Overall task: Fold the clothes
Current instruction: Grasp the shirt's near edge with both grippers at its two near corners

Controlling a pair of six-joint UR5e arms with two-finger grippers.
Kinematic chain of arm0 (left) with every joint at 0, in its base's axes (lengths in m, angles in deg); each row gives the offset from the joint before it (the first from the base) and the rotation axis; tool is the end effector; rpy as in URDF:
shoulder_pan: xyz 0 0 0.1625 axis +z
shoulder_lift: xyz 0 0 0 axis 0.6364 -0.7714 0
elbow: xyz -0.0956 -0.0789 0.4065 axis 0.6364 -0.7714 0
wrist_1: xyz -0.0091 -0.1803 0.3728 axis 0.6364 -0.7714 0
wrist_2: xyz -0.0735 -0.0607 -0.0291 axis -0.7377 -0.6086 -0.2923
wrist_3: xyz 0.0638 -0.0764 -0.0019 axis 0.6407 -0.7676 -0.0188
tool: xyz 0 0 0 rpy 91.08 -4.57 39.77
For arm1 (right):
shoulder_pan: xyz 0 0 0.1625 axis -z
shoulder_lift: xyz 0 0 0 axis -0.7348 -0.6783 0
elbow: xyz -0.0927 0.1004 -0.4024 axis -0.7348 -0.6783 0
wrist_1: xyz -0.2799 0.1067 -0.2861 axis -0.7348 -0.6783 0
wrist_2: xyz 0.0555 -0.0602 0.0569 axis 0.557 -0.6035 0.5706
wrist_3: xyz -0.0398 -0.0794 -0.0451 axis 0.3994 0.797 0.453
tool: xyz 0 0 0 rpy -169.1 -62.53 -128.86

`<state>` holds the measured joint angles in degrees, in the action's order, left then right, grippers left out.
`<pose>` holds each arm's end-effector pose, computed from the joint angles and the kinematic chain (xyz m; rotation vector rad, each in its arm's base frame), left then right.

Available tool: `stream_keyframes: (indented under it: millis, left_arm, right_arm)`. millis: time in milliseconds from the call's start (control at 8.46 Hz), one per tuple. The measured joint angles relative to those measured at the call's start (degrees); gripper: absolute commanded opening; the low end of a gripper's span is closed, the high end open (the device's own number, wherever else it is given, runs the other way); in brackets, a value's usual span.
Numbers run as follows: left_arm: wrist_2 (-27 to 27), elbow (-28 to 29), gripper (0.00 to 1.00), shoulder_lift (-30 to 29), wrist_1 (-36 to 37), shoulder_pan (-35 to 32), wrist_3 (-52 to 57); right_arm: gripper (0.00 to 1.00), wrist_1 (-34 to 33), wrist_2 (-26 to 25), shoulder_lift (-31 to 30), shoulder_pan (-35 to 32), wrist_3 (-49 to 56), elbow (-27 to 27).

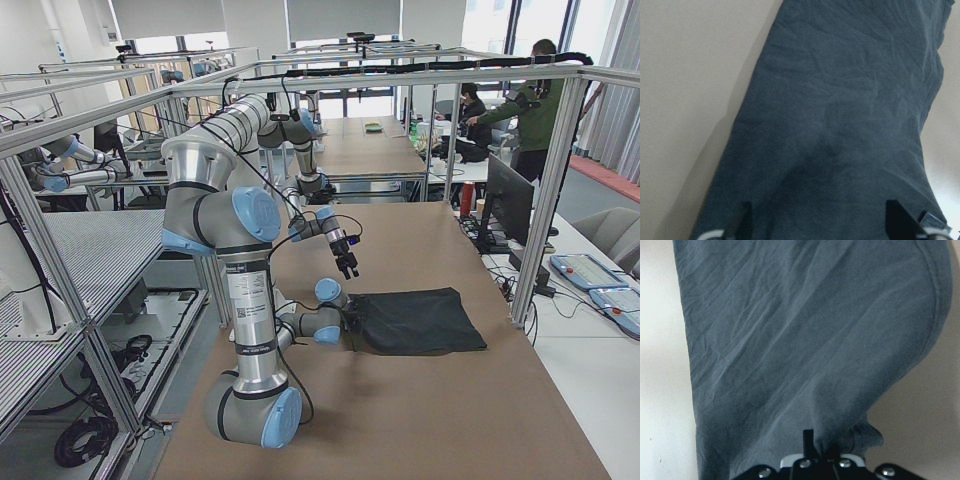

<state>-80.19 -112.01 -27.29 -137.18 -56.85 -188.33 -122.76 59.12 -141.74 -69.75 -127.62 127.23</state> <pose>0.4585 -0.2984 0.2973 0.0868 1.4185 -0.6569 -0.4978 -0.3453 0.2775 0.1870 -1.3488 0.3499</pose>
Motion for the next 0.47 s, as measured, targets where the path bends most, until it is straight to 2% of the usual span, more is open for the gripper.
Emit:
stream_keyframes:
  millis: [473]
  left_arm:
    - [3.3,1.5,0.94,0.2,4.1,4.0,-0.1]
  right_arm:
    - [0.00,-0.1,-0.4,0.0,-0.7,2.2,0.1]
